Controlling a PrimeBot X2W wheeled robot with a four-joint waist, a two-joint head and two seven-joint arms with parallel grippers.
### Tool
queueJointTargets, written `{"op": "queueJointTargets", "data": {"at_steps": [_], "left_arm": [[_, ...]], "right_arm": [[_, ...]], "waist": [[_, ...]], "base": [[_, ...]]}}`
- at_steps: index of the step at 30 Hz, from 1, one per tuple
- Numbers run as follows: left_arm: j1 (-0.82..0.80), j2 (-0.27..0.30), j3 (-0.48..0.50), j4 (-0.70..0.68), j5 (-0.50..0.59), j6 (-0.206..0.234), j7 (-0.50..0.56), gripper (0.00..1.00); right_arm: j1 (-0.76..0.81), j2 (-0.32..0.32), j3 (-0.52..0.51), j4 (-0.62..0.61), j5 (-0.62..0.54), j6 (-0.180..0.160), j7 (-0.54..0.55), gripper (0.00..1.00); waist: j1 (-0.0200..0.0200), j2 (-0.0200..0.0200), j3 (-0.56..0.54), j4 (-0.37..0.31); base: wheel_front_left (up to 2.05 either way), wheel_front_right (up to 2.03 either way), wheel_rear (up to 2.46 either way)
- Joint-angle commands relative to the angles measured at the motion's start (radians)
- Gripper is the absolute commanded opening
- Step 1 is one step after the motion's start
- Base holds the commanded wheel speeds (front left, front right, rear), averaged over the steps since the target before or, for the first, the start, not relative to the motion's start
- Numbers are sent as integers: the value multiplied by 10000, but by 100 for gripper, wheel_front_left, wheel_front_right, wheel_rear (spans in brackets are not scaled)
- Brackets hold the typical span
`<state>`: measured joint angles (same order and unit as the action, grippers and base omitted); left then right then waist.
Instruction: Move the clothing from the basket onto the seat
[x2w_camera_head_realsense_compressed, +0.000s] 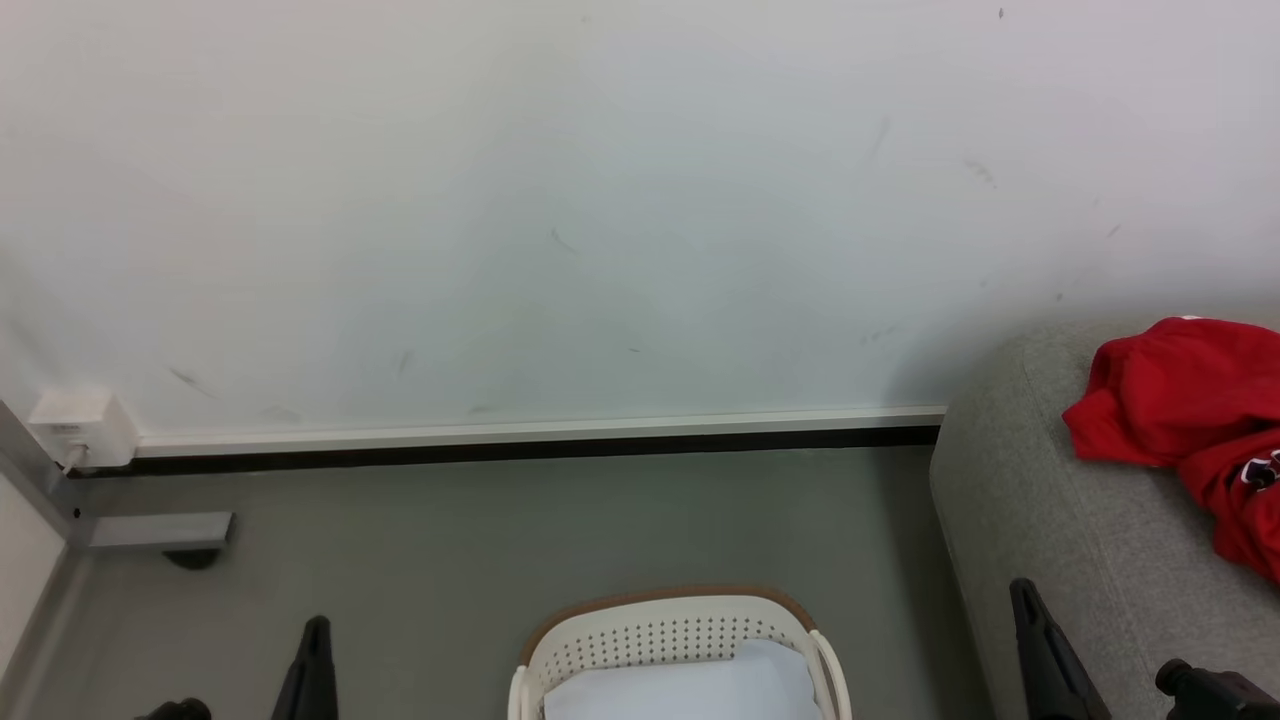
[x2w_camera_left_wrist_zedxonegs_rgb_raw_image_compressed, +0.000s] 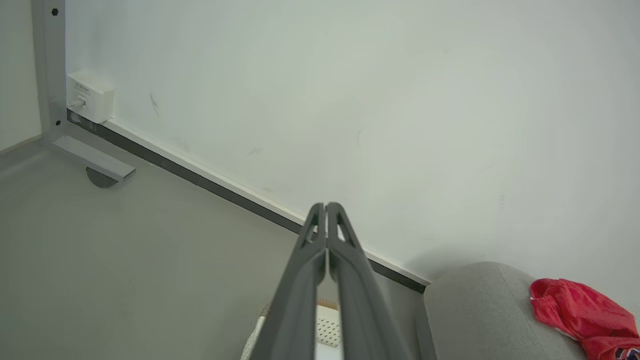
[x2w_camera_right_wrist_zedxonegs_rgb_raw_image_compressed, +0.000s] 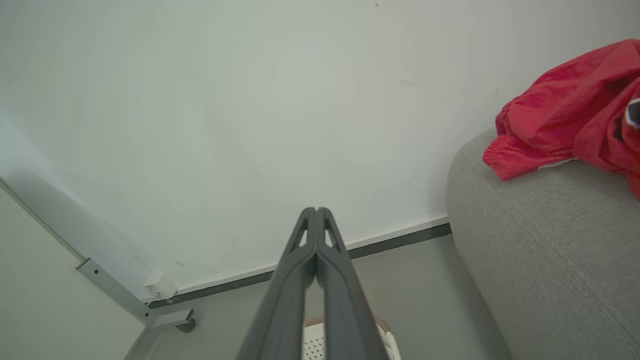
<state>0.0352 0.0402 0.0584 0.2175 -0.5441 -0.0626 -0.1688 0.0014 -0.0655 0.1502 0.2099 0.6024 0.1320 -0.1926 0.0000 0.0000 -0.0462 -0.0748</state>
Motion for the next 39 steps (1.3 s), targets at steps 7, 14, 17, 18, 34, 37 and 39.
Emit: {"op": "queueJointTargets", "data": {"at_steps": [7,14,17,18,34,37,39], "left_arm": [[-397,69,106,-103,-1391,-126,324,0],[-516,77,157,-65,-2380,-190,594,0],[-565,80,177,-49,-2796,-212,703,0],[-581,81,183,-45,-2920,-220,734,0],[-815,96,281,32,-4838,-340,1264,0],[-857,98,295,44,-5186,-364,1344,0],[-875,100,308,52,-5388,-374,1410,0]], "right_arm": [[-395,-126,-259,-66,1352,-5,291,0],[-473,-159,-439,-32,2347,-6,523,0],[-512,-170,-513,-18,2750,-7,617,0],[-524,-174,-537,-14,2881,-7,654,0],[-676,-204,-922,61,4789,-10,1135,0],[-706,-205,-993,75,5118,-11,1218,0],[-718,-206,-1042,84,5321,-11,1289,0]], "waist": [[0,0,35,54],[0,0,68,103],[0,0,82,124],[0,0,87,131],[0,0,161,245],[0,0,175,266],[0,0,185,280]], "base": [[0,0,0],[0,0,0],[0,0,0],[0,0,0],[0,0,0],[0,0,0],[0,0,0]]}}
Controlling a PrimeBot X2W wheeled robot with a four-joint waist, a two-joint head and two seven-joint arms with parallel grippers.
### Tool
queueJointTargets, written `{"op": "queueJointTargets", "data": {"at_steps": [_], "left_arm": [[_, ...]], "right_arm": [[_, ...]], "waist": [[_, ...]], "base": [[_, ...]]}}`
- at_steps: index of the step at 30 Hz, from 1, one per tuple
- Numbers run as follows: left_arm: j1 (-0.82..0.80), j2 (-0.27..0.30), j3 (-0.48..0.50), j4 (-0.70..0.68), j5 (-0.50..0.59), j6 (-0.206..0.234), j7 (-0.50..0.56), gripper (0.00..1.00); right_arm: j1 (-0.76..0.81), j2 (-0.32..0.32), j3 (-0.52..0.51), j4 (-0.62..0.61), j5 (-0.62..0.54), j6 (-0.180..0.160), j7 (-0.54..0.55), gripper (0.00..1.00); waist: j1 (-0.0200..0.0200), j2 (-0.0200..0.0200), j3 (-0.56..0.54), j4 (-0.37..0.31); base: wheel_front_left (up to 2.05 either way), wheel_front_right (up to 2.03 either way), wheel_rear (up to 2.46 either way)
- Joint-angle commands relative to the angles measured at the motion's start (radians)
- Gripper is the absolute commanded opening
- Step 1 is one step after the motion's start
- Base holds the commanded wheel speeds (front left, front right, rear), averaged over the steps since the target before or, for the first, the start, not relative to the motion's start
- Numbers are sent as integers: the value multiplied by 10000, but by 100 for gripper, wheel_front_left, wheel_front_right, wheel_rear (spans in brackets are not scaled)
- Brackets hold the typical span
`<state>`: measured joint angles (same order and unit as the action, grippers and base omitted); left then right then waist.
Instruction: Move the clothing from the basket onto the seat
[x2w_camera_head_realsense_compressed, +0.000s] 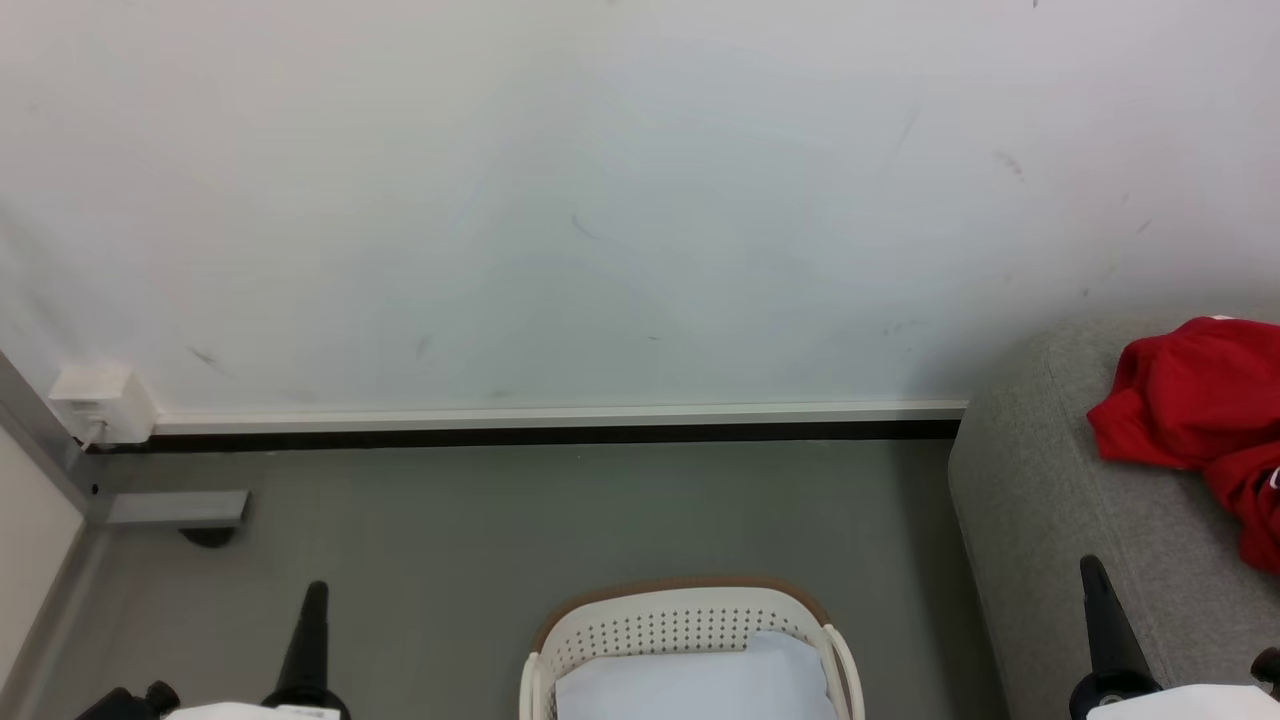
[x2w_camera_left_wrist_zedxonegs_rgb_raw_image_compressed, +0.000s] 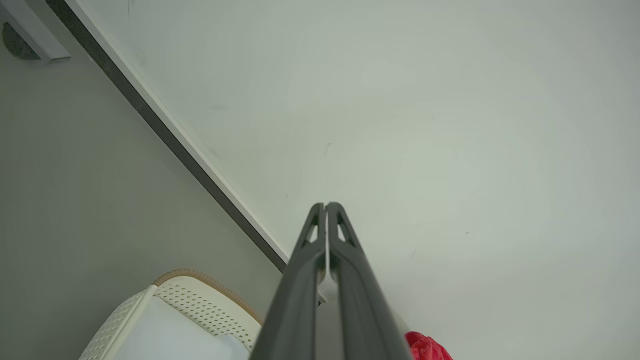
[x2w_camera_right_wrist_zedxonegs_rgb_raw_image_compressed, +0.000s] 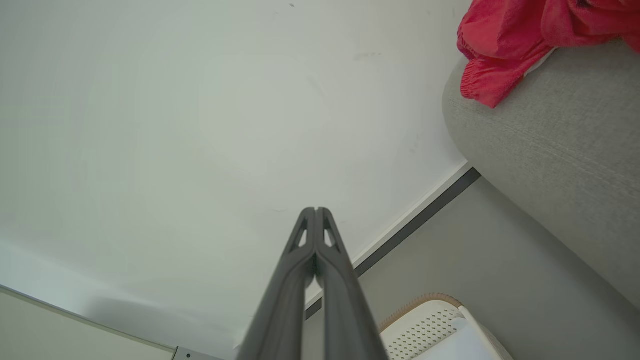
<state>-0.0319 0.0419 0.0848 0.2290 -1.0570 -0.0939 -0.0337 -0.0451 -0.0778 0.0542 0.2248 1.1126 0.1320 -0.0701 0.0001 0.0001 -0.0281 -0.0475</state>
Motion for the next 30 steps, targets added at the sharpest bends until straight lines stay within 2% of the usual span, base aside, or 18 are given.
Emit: {"op": "queueJointTargets", "data": {"at_steps": [1,30], "left_arm": [[-215,84,49,-57,-355,-65,78,0],[-537,103,189,53,-2966,-235,790,0]], "right_arm": [[-259,-83,-105,-60,322,-11,84,0],[-450,-59,-706,64,2834,-17,804,0]], "waist": [[-1,-1,8,14],[-1,-1,139,212]], "base": [[0,0,0],[0,0,0]]}}
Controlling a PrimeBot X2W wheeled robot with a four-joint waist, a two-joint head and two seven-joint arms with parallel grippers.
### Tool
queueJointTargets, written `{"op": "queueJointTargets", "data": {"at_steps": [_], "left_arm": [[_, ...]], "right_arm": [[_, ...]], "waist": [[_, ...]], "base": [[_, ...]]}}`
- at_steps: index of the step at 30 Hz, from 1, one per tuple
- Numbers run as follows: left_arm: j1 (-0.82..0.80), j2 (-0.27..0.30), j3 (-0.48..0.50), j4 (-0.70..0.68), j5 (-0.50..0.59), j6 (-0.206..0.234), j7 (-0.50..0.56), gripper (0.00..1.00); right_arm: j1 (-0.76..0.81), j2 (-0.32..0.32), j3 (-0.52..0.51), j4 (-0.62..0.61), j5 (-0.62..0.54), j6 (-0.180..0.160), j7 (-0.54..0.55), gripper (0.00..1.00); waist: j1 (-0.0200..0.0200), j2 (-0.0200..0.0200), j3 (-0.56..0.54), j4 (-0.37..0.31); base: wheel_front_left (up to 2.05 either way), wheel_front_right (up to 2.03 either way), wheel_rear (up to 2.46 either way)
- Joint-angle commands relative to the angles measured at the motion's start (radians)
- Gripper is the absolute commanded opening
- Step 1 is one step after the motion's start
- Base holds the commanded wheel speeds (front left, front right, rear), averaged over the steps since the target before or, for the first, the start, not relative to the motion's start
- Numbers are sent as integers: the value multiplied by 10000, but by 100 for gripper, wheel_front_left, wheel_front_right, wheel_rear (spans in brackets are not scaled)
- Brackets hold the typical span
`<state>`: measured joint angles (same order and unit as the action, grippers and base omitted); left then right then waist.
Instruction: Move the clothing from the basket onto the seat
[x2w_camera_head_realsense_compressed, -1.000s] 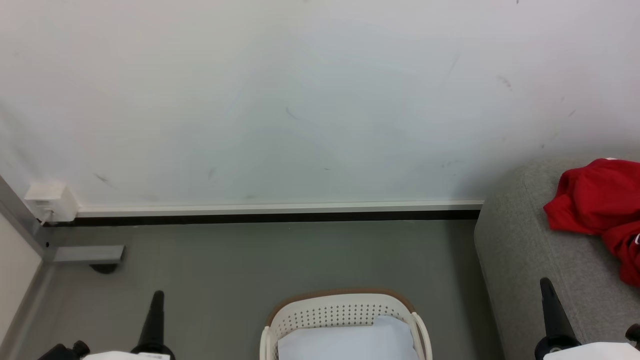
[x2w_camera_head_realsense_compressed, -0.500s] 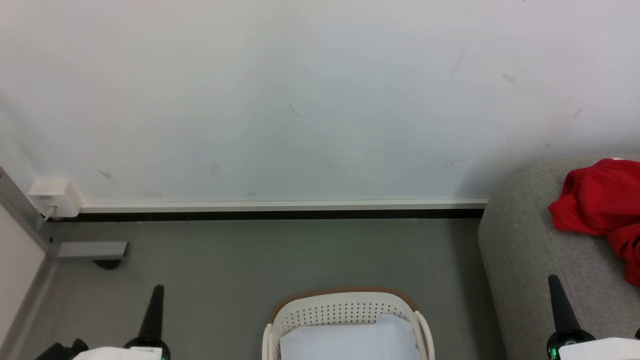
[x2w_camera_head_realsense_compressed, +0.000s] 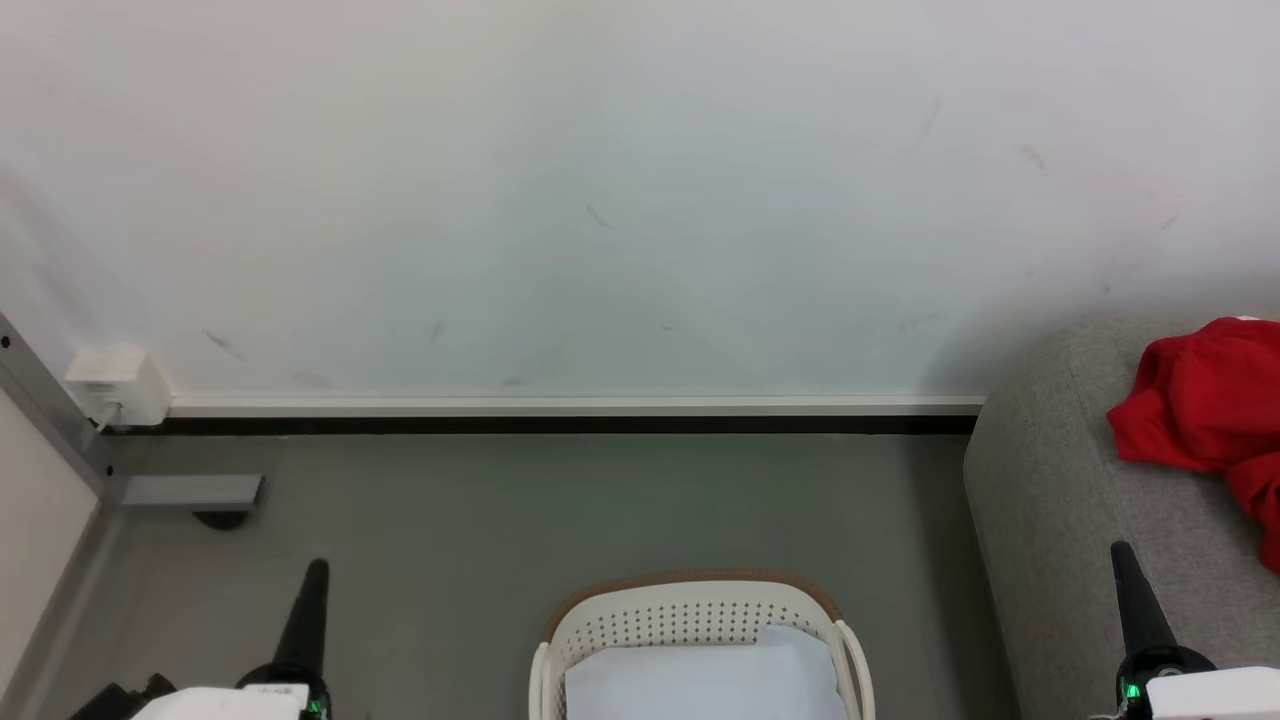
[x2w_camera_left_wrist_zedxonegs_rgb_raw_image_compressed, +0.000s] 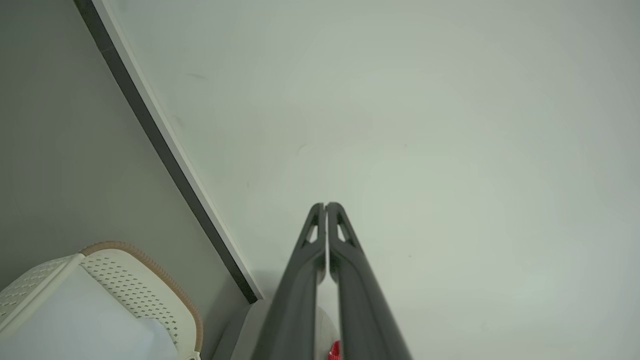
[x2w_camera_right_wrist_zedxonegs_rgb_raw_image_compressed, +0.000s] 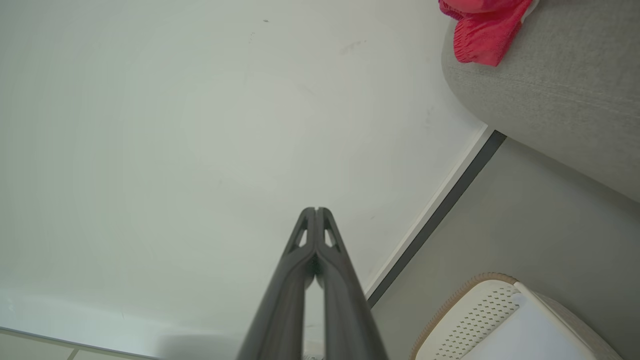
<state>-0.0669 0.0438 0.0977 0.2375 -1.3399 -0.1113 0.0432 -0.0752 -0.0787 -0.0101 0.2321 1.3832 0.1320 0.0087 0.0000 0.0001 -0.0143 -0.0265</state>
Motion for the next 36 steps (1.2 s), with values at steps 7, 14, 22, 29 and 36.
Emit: {"op": "queueJointTargets", "data": {"at_steps": [7,14,22,29,36], "left_arm": [[-244,89,86,-8,-693,-95,185,0],[-297,92,114,18,-1222,-127,334,0],[-360,96,140,45,-1787,-158,477,0],[-412,97,162,69,-2306,-200,613,0],[-462,98,185,91,-2736,-225,741,0]], "right_arm": [[-195,-36,-199,20,656,-18,190,0],[-253,-23,-333,42,1170,-20,340,0],[-280,-9,-483,70,1717,-21,526,0],[-311,3,-599,97,2175,-23,648,0],[-341,18,-724,119,2562,-24,795,0]], "waist": [[0,-1,34,51],[0,-1,66,101],[0,-1,104,157],[0,-1,136,207],[0,-1,169,256]], "base": [[0,0,0],[0,0,0],[0,0,0],[0,0,0],[0,0,0]]}}
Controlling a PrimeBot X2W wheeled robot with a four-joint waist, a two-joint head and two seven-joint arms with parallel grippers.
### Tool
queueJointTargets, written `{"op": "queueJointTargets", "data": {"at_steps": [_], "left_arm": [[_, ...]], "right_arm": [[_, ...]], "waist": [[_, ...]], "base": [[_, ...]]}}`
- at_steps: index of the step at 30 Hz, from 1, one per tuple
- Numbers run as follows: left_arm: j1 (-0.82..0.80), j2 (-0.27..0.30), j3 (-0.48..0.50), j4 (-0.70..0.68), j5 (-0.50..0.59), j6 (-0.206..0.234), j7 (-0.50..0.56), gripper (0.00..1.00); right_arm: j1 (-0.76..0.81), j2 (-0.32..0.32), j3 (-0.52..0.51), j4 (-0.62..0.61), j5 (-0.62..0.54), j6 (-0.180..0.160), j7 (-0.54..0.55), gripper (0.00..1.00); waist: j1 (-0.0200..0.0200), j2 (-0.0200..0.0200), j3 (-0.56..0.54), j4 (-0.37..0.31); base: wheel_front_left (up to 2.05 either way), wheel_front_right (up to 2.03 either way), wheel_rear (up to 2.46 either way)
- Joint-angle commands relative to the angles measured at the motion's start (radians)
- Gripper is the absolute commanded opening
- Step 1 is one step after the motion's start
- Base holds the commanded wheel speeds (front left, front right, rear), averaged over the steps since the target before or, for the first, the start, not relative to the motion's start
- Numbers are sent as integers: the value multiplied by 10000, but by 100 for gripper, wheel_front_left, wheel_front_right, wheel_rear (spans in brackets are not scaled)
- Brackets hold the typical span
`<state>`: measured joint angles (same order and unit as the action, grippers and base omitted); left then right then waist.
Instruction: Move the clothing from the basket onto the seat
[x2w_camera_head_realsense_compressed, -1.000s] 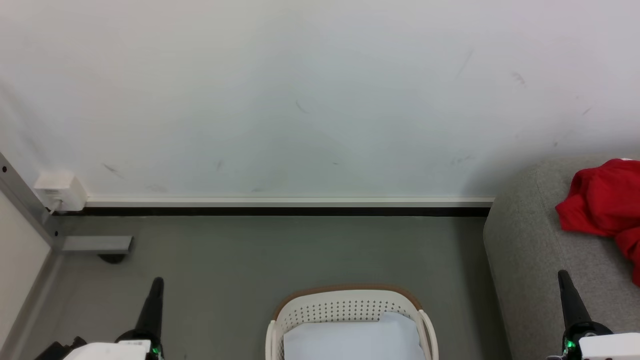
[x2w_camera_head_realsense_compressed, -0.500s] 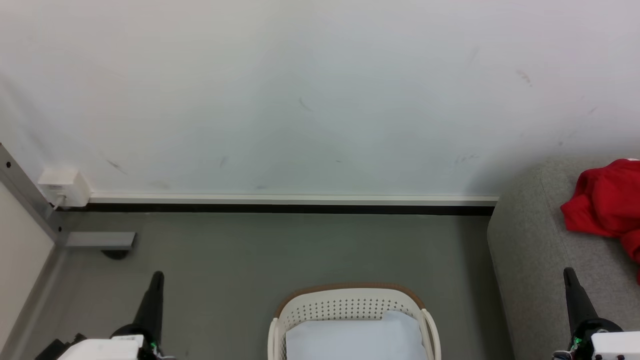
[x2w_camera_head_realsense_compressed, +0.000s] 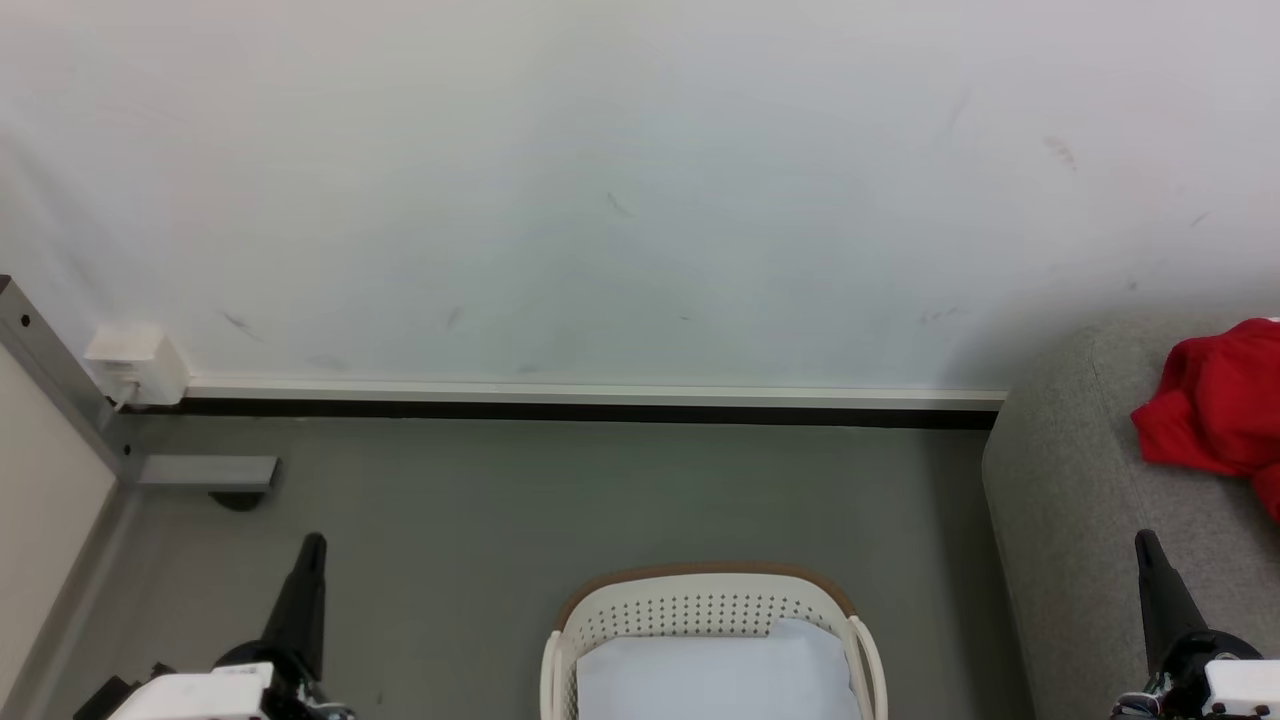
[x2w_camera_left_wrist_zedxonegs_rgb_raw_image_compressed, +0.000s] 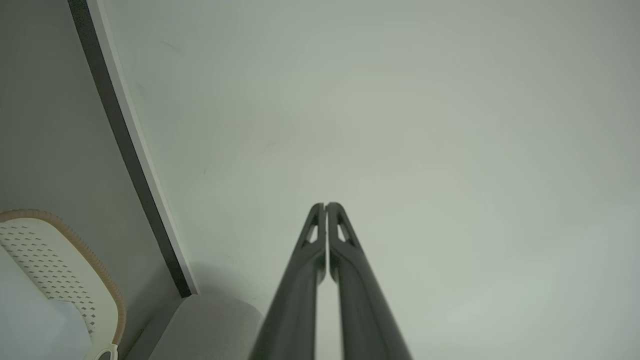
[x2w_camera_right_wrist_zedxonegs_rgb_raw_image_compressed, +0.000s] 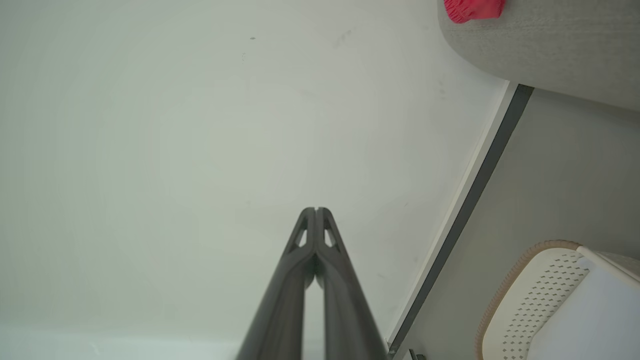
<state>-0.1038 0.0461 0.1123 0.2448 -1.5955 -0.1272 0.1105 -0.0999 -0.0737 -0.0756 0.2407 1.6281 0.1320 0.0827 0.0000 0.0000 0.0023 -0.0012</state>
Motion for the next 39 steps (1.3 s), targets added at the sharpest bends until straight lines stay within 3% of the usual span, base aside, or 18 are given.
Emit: {"op": "queueJointTargets", "data": {"at_steps": [1,39], "left_arm": [[-102,76,42,21,-259,-71,76,0],[-94,74,36,17,-237,-62,73,0]], "right_arm": [[-103,-30,-84,34,188,-24,72,0],[-118,70,-201,42,18,-24,179,0]], "waist": [[0,0,7,11],[0,0,8,12]], "base": [[0,0,0],[0,0,0]]}}
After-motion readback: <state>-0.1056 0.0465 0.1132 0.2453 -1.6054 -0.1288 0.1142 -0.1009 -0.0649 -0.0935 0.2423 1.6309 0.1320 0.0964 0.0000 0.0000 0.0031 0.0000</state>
